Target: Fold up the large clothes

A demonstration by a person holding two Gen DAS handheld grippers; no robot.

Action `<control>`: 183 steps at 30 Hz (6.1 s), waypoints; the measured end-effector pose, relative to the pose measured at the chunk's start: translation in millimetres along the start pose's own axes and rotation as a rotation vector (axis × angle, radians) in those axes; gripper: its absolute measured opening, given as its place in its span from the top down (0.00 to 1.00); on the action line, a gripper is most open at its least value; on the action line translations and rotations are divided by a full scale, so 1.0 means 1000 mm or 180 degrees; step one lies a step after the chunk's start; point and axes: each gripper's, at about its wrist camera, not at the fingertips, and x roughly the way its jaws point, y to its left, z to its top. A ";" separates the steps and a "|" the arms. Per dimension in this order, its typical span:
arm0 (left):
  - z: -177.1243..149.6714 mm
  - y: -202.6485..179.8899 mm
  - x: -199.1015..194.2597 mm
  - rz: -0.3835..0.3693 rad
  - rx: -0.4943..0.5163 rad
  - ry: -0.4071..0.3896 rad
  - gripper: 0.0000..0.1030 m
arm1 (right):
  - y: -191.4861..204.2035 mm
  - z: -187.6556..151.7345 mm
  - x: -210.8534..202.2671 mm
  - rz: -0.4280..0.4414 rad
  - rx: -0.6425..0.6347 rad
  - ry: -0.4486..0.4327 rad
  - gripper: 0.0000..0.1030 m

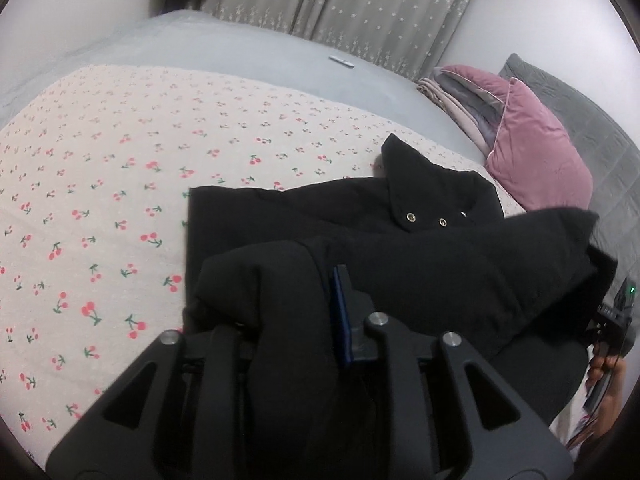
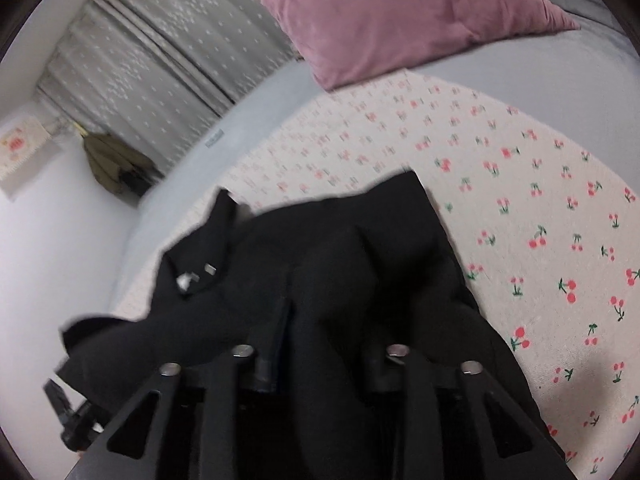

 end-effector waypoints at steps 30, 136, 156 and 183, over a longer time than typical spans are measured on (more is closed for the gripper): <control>0.006 -0.056 0.024 -0.0096 0.1041 0.0838 0.22 | 0.099 -0.001 0.030 -0.0172 -0.1573 0.0830 0.29; -0.030 -0.051 -0.003 0.0925 0.0665 0.0400 0.03 | 0.109 -0.059 0.018 -0.1040 -0.1111 0.0257 0.22; -0.087 0.023 -0.055 0.0048 -0.0836 0.1003 0.03 | 0.125 -0.074 -0.050 -0.0802 -0.1078 0.0158 0.22; -0.070 0.019 -0.025 -0.0330 -0.1274 0.0042 0.03 | 0.143 -0.083 -0.020 -0.0758 -0.1198 0.0322 0.22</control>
